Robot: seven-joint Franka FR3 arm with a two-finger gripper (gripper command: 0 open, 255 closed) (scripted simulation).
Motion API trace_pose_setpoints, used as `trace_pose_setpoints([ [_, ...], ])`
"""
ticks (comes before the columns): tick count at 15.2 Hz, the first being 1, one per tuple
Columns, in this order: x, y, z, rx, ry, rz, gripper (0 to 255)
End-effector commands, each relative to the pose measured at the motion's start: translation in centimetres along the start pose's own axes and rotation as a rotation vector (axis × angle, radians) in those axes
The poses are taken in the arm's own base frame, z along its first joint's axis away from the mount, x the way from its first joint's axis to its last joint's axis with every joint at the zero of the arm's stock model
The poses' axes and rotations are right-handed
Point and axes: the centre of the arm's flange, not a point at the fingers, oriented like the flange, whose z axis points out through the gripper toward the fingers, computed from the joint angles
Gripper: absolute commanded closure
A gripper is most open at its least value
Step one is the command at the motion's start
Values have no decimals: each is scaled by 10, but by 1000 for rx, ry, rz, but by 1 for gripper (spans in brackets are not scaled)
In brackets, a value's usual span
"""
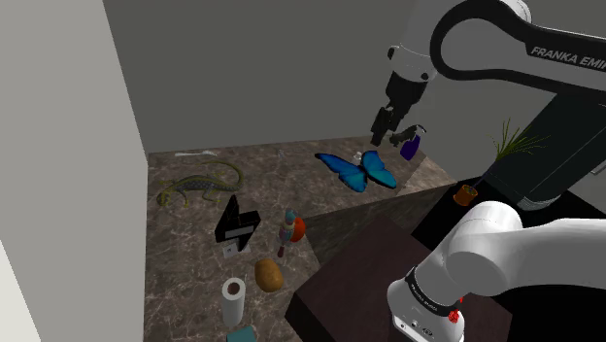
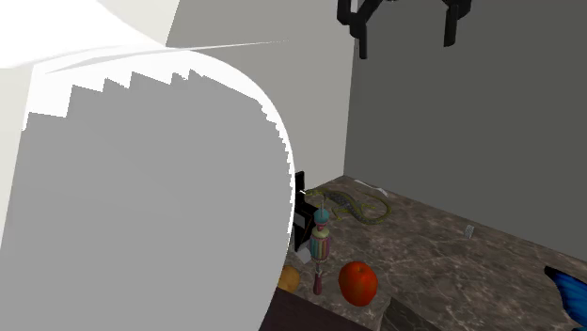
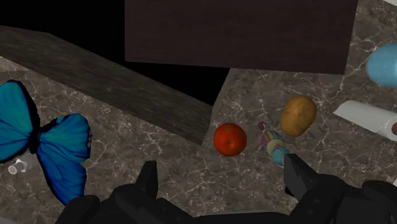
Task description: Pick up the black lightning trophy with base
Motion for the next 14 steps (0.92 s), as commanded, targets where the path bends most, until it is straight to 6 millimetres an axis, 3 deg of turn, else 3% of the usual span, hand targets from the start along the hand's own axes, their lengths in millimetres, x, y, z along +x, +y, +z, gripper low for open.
trace_pose_setpoints([
  [1,0,0,0,0,0,0,0],
  [14,101,-43,126,39,28,-304,0],
])
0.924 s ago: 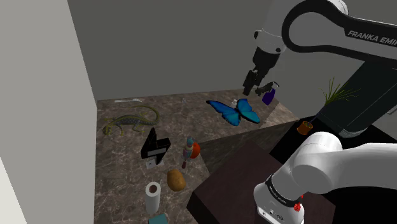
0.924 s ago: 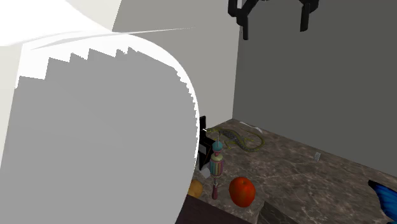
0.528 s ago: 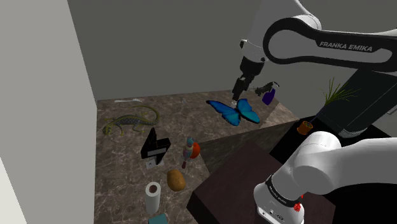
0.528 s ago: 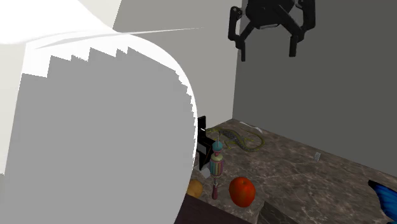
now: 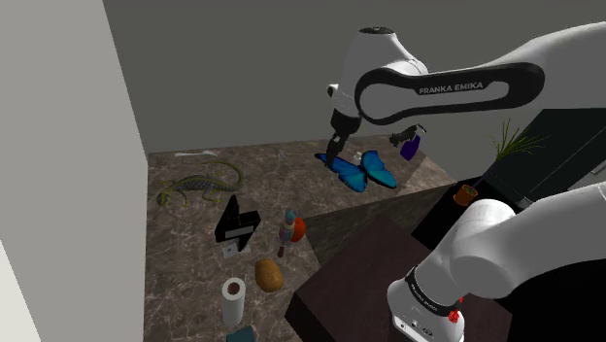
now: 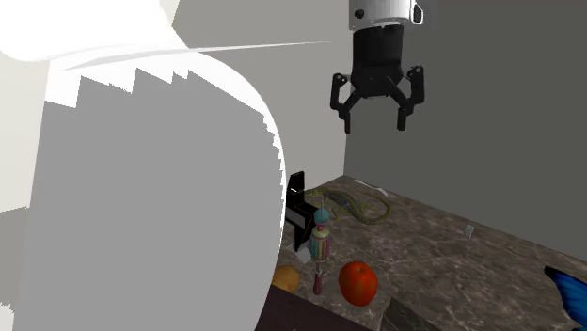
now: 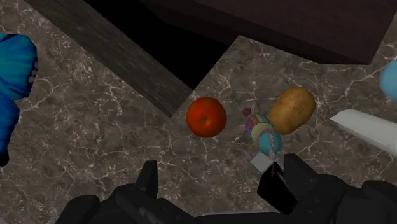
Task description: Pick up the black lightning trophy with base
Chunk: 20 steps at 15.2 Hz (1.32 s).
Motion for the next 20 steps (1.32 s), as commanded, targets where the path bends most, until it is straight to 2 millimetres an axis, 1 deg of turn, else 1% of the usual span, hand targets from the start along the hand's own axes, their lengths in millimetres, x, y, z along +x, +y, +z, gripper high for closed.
trace_pose_setpoints([
  [1,15,-8,20,6,6,-49,0],
  [5,47,-19,59,18,15,-142,0],
  [10,85,-38,107,33,26,-259,0],
  [15,122,-62,155,48,36,-375,0],
  [20,156,-90,201,63,47,-492,0],
])
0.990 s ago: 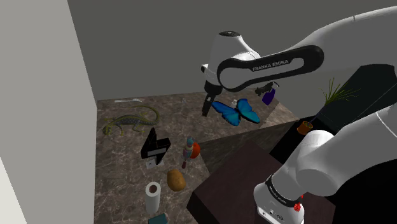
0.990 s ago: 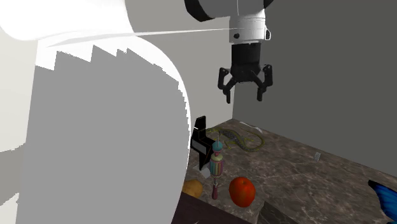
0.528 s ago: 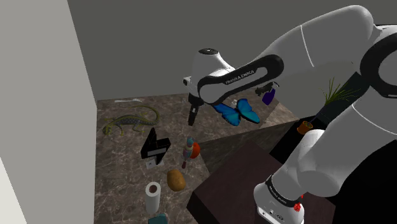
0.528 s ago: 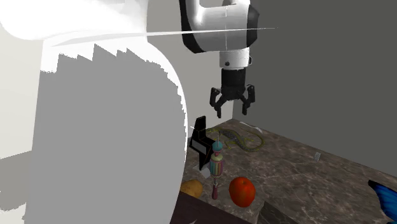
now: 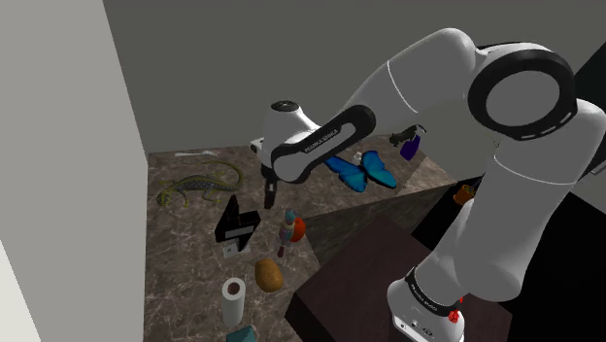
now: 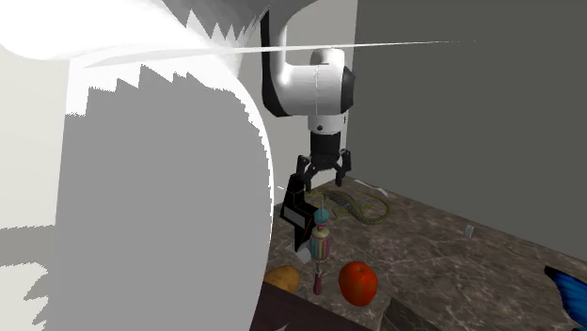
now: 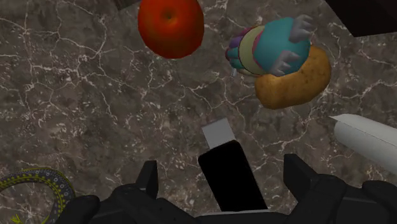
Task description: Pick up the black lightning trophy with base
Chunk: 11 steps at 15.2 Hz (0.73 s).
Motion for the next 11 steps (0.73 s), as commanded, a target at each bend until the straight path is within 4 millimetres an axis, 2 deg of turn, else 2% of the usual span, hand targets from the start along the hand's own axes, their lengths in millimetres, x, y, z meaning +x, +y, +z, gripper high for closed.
trace_pose_setpoints([
  [1,16,-3,22,6,5,-48,0],
  [6,55,-18,71,21,16,-164,0],
  [11,55,-19,97,21,16,-164,0],
])
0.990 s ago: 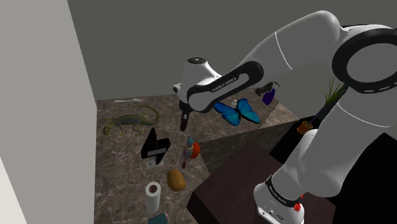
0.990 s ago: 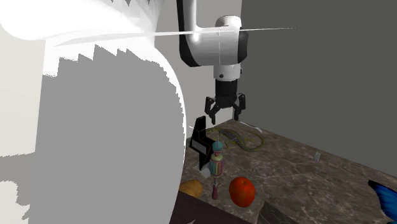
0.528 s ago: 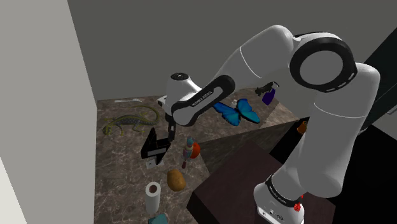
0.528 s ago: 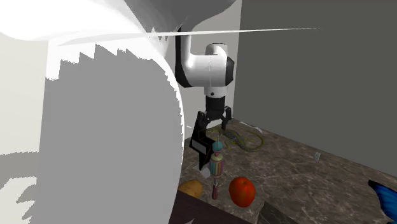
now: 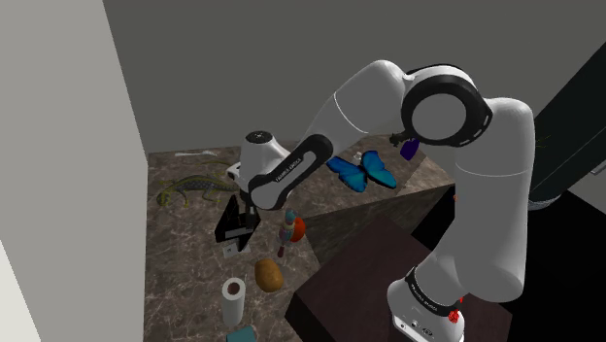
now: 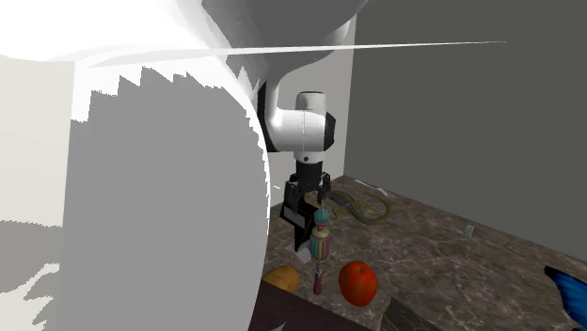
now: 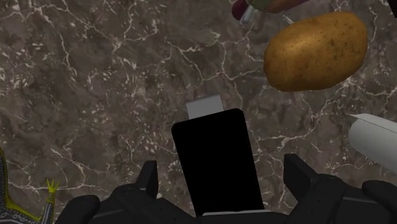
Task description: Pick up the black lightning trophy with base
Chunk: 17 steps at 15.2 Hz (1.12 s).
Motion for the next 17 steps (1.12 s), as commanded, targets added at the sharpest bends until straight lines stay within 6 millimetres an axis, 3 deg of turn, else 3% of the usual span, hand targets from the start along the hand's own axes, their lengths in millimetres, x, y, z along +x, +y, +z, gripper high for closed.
trace_pose_setpoints([
  [1,0,0,11,0,0,-1,0],
  [5,0,0,19,0,0,-1,0],
  [6,0,0,19,0,0,-1,255],
  [15,0,0,19,0,0,-1,255],
  [17,0,0,9,0,0,-1,255],
])
